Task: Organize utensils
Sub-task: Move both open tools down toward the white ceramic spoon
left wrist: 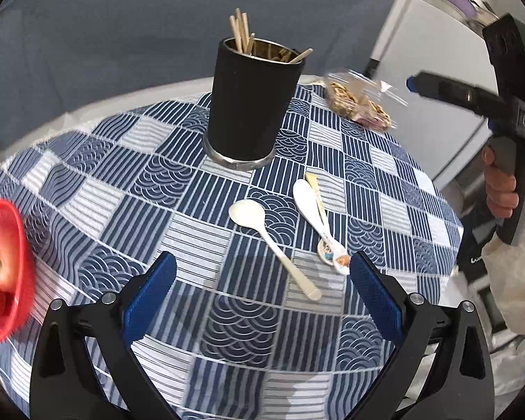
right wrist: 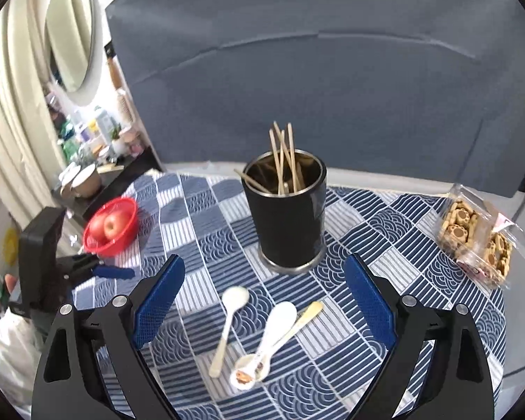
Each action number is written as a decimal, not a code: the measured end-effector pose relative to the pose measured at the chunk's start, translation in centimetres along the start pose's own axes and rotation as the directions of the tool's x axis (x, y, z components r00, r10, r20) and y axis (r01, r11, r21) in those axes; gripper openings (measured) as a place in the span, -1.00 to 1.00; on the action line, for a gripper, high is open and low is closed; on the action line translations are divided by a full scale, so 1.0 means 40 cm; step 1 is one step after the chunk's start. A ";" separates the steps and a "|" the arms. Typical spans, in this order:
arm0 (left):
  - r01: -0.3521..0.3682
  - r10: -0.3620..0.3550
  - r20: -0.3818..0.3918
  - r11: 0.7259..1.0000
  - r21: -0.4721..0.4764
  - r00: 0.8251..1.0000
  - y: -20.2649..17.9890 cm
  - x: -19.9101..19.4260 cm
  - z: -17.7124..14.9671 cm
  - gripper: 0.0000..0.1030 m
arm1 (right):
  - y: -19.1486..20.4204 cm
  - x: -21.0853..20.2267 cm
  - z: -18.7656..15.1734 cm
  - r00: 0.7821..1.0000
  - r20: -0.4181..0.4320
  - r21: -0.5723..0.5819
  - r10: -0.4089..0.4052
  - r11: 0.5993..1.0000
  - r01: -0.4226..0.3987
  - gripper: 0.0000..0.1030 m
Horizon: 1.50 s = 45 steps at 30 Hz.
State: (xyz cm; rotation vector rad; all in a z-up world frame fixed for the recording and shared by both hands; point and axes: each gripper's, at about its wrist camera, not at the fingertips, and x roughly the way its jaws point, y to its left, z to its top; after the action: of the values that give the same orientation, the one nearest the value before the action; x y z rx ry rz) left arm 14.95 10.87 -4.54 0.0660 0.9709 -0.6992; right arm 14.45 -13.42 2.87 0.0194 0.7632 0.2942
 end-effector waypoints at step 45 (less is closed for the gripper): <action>-0.141 0.119 -0.097 0.954 -0.266 0.988 -0.188 0.248 -0.076 0.88 | -0.089 0.405 -0.118 0.876 -0.440 -0.326 0.195 0.875 -0.359 -0.07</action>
State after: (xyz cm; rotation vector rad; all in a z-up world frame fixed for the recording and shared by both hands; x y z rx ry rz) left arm 12.03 0.96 -12.12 -0.0837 1.1220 -0.4391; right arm 23.22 -12.90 -11.97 -0.3289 1.0942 0.7507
